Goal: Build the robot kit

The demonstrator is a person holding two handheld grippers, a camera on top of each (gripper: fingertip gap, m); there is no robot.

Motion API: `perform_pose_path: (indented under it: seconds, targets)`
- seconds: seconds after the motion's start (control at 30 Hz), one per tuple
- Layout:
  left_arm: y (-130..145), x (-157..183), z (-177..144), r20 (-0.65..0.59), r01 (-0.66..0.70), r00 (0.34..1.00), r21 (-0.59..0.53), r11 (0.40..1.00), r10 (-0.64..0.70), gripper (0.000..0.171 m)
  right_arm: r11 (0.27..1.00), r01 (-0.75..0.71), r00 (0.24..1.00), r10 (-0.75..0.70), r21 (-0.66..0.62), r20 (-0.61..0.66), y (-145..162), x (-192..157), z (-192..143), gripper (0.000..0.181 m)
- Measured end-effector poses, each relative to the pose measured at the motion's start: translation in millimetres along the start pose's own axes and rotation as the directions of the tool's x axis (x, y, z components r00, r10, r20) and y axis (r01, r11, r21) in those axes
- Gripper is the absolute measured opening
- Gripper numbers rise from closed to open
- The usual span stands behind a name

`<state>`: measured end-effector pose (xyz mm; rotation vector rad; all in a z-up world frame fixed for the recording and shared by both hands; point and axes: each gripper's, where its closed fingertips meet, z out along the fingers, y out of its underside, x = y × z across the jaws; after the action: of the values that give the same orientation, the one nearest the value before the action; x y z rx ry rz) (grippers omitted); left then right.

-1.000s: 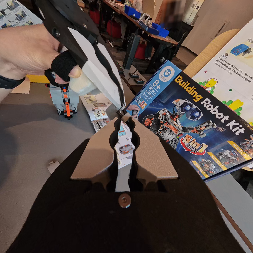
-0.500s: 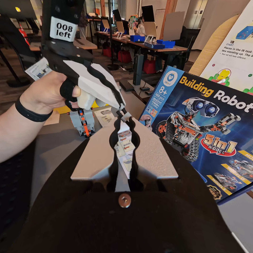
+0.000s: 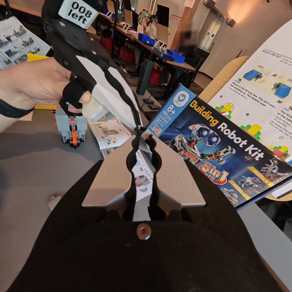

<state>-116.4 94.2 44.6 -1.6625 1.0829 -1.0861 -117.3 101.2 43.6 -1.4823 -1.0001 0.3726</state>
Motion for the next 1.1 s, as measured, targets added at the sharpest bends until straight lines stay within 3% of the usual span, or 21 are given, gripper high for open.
perform_pose_path:
  seconds: [0.27,0.43,0.73,1.0,1.1]
  targets:
    - [4,3,2,-0.028,0.029,0.999,-0.026,0.999,-0.029,0.005,0.975,0.219,0.974,-0.22,-0.034,-0.045,2,0,-2,0.01]
    - [12,2,4,-0.018,0.005,1.0,-0.078,0.997,-0.007,0.004,0.903,0.418,0.902,-0.425,-0.098,-0.072,9,-2,-2,0.01]
    - [23,5,5,-0.039,-0.002,0.999,-0.157,0.988,-0.004,0.005,0.851,0.511,0.856,-0.516,-0.123,-0.012,16,-11,-3,0.011]
    - [40,3,7,-0.038,0.026,0.999,-0.249,0.968,-0.036,0.005,0.711,0.675,0.727,-0.686,-0.195,0.013,30,-16,0,0.01]
    - [43,3,7,-0.047,0.032,0.998,-0.267,0.963,-0.046,0.005,0.697,0.691,0.714,-0.699,-0.188,0.034,34,-19,0,0.01]
